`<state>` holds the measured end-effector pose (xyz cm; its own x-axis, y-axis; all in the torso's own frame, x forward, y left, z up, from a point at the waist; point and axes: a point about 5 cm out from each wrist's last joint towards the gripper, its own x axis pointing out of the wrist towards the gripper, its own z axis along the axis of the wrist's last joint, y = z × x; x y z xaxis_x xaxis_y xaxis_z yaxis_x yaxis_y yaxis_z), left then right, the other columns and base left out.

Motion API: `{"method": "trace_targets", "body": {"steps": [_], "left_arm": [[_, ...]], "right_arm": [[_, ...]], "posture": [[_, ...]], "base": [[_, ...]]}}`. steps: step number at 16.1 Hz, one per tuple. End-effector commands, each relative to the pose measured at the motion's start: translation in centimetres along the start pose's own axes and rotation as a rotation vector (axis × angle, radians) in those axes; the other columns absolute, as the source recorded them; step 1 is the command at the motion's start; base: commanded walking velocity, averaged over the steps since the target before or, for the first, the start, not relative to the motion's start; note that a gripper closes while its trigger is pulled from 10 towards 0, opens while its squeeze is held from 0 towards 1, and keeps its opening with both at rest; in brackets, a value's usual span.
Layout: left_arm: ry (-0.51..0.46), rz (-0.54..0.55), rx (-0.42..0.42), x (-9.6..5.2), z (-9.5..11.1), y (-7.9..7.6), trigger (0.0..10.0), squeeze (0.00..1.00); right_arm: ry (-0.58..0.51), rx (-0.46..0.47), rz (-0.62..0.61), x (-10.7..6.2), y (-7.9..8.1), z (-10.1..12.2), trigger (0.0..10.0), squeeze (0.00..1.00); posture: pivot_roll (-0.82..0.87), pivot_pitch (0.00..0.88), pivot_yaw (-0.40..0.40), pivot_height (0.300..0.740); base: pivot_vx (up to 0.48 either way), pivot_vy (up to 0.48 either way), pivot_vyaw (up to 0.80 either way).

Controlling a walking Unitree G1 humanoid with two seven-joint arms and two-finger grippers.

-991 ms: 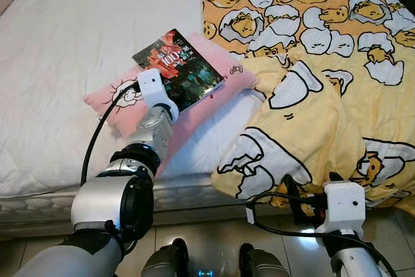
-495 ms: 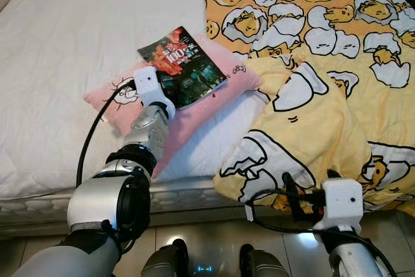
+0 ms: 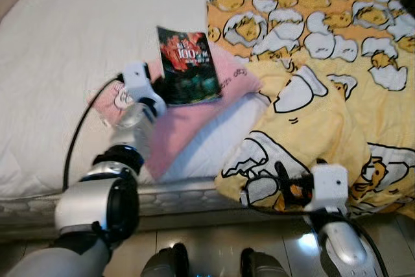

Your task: Clean up the room

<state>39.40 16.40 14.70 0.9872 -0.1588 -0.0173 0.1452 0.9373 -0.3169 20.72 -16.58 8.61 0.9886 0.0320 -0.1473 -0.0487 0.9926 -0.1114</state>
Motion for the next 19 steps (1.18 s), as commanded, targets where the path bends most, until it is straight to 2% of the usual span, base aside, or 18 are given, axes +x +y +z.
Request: {"method": "trace_targets", "body": {"steps": [1, 3, 4, 6, 7, 9, 11, 13, 15, 19], "left_arm": [[-0.054, 0.024, 0.046, -0.3, 1.0, 1.1, 0.0, 0.0], [-0.142, 0.122, 0.079, -0.9, 2.7, 3.0, 0.0, 0.0], [-0.158, 0.144, 0.086, -1.0, 3.0, 3.3, 0.0, 0.0], [-0.196, 0.179, 0.158, -1.4, 3.8, 3.8, 0.0, 0.0], [-0.21, 0.145, 0.233, -1.6, 3.9, 3.4, 10.0, 0.0], [-0.202, 0.051, 0.35, -1.7, 3.0, 2.2, 10.0, 0.0], [-0.159, 0.035, 0.382, -1.7, 1.9, 1.7, 10.0, 0.0], [-0.144, 0.027, 0.397, -1.7, 1.3, 1.4, 10.0, 0.0], [-0.105, 0.066, 0.414, -2.2, -0.3, 1.3, 10.0, 0.0], [-0.15, 0.071, 0.382, -1.8, -0.2, -0.4, 10.0, 0.0]], "right_arm": [[-0.008, 0.012, -0.019, 0.3, -0.3, -0.1, 10.0, 0.0], [-0.049, 0.015, -0.017, 2.2, -0.3, 0.5, 10.0, 0.0], [-0.058, 0.016, -0.017, 2.5, -0.3, 0.6, 10.0, 0.0], [-0.089, 0.021, -0.016, 3.9, -0.3, 1.2, 10.0, 0.0], [-0.121, 0.017, -0.015, 4.7, -0.2, 1.8, 10.0, 0.0], [-0.142, 0.015, -0.017, 5.2, -0.2, 2.1, 10.0, 0.0], [-0.163, -0.016, -0.009, 6.0, 0.3, 2.3, 10.0, 0.0], [-0.176, -0.018, -0.016, 6.3, 0.2, 2.5, 10.0, 0.0], [-0.186, -0.009, -0.001, 6.7, 0.4, 2.5, 10.0, 0.0], [-0.171, 0.004, 0.005, 6.6, 0.4, 1.8, 10.0, 0.0]], "posture": [[-0.15, 0.021, 0.04, 0.74], [-0.12, 0.0, 0.047, 0.74], [-0.11, 0.0, 0.047, 0.74], [-0.08, 0.0, 0.051, 0.74], [-0.07, 0.0, 0.051, 0.74], [-0.07, 0.0, 0.05, 0.74], [-0.07, 0.0, 0.064, 0.74], [-0.07, 0.0, 0.064, 0.74], [-0.08, 0.0, 0.061, 0.74], [-0.07, 0.0, 0.056, 0.74]], "base": [[0.0, 0.0, 0.0], [0.0, 0.0, 0.0], [0.0, 0.0, 0.0], [0.0, 0.0, 0.0], [0.0, 0.0, 0.0], [0.0, 0.238, 0.0], [0.0, 0.476, -0.67], [0.0, 0.48, 0.0], [0.0, 0.48, 0.0], [0.0, 0.48, 0.0]]}}
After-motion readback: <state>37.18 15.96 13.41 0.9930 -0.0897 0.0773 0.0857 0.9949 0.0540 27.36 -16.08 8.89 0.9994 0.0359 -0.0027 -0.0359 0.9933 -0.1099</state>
